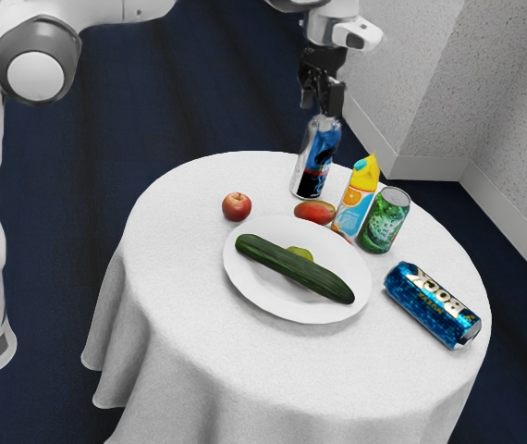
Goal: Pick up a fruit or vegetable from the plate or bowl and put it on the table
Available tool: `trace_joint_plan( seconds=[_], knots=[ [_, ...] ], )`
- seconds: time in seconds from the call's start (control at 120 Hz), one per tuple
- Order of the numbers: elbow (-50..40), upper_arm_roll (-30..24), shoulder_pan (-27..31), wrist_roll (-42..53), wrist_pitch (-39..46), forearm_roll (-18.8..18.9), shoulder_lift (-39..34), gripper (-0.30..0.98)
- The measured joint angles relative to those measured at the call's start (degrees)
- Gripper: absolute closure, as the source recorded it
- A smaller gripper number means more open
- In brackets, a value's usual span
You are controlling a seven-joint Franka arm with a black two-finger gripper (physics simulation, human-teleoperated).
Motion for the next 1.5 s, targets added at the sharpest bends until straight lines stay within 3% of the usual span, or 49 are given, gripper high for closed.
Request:
trace_joint_plan(
  seconds=[0.358,0.517,0.617,0.817,1.1,1.2,1.5],
  knots=[
    [2.59,-1.56,0.43,4.89,-0.36,-1.85,1.8,0.0],
    [2.93,-3.49,-10.07,6.24,-0.18,-1.91,7.19,0.0],
    [2.92,-3.59,-13.37,6.95,-0.14,-1.06,8.83,0.0],
    [3.32,-3.6,-14.64,8.11,-0.02,0.75,8.4,0.0],
    [-8.48,-3.46,-16.4,9.49,7.86,6.77,7.76,0.0],
    [-7.55,-3.48,-16.85,9.99,10.26,7.54,9.96,0.0],
    [-7.76,-3.05,-20.02,11.06,12.17,4.39,8.62,0.0]
  ],
)
